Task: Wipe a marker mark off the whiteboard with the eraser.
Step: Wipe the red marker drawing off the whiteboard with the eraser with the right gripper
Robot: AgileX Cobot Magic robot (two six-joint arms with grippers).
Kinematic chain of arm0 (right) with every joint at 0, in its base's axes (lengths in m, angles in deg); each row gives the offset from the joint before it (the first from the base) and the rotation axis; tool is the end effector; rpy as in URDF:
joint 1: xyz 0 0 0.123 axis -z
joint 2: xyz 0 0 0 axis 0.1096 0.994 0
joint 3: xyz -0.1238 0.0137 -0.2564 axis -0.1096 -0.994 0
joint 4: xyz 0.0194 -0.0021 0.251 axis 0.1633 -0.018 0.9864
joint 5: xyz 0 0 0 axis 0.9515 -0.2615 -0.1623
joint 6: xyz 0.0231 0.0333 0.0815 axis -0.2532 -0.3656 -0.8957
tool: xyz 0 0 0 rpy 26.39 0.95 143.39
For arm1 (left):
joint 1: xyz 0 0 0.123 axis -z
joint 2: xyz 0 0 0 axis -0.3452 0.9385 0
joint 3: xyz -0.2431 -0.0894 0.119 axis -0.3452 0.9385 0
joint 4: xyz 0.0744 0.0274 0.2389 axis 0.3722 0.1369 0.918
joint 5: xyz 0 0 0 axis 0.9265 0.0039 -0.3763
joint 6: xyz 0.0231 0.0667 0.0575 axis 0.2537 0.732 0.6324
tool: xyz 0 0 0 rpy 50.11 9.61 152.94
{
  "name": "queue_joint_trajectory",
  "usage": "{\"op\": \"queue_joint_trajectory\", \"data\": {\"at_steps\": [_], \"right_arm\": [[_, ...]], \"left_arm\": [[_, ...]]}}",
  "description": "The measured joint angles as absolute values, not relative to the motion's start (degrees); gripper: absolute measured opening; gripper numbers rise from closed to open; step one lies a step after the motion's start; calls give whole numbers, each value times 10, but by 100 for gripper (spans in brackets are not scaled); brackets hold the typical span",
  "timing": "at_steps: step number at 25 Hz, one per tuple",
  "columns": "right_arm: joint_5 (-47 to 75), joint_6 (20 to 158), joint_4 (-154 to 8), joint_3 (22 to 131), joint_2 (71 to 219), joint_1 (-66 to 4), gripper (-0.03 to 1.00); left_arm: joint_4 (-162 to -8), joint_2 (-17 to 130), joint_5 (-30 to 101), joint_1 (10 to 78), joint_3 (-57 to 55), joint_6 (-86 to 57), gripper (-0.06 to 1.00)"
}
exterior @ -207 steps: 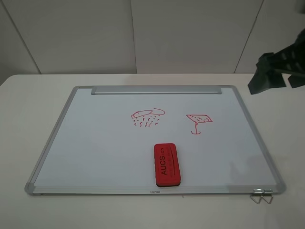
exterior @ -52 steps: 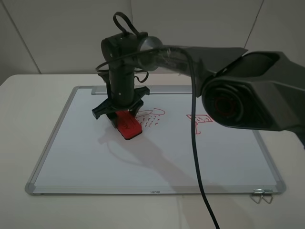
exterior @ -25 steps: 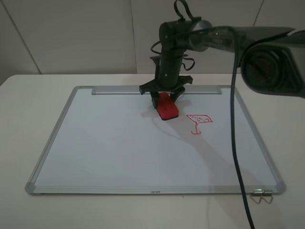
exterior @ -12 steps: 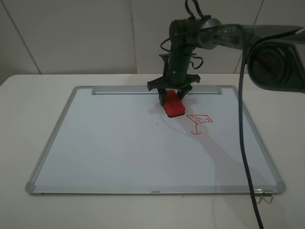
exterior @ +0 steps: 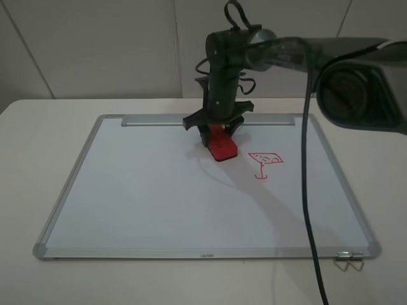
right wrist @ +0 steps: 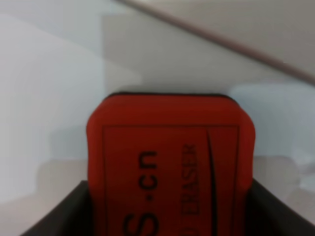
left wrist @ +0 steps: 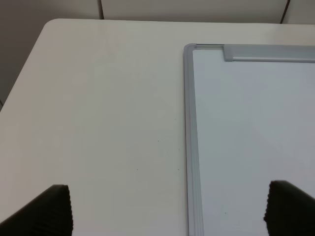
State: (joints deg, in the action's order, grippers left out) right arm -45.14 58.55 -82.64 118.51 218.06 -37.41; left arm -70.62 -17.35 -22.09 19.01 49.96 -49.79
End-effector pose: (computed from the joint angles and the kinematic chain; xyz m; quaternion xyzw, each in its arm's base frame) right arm 0.4330 0.2587 0.0963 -0.2057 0.9783 -0.0049 0.0251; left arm -0.0063 0.0012 0.2761 -0.0188 0.8535 0.0078 0.5206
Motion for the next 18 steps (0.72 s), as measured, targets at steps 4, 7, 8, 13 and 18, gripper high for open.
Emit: {"op": "queue_joint_trajectory", "data": {"at_steps": [4,7,8,13,18], "right_arm": [[-453,588,-782,1184,2183,-419,50],[-454,588,-741,1184,2183,-451,50],[-454,588,-730,1184,2183,-463,49],[-454,588,-708,1180,2180,-507,49],[-454,588,-714,1180,2178,-513,49]], "left_arm": [[-706,-174,-221,190,500,-498,78],[-706,-174,-221,190,500,-498,78],[-706,-174,-221,190,500,-498,78],[-706,-174,-221,190,500,-498,78],[-706,-174,-221,190,500,-498,78]]}}
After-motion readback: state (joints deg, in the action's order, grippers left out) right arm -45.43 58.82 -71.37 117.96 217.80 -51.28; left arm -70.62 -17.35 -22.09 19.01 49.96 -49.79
